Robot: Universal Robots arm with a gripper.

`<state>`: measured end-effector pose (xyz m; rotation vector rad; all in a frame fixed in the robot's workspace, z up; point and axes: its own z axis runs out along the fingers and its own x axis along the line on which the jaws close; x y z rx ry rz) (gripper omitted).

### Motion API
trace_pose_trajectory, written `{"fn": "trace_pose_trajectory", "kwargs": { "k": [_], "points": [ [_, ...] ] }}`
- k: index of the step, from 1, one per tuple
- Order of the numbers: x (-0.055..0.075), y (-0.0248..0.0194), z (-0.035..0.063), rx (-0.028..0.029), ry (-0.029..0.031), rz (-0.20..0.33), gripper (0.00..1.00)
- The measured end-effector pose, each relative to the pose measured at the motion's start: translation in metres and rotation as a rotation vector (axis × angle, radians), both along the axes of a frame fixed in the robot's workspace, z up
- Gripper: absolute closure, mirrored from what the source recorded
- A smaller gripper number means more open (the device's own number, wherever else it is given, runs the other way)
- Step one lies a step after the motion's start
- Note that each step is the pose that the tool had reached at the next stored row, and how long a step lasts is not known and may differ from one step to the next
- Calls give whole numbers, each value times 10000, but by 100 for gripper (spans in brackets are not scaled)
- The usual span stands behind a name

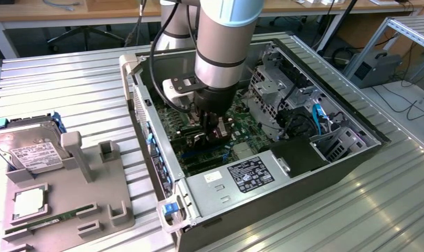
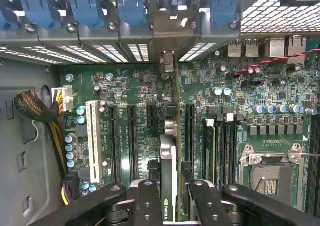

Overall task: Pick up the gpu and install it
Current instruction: 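Insert the gpu into the slot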

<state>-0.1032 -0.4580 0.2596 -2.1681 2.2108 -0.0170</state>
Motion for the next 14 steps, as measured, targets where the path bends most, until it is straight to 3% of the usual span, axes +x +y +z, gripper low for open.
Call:
{"fn": "trace_pose_trajectory", "kwargs": {
  "k": [14],
  "points": [
    [0,0,-20,15,1,-103,73]
  ]
}}
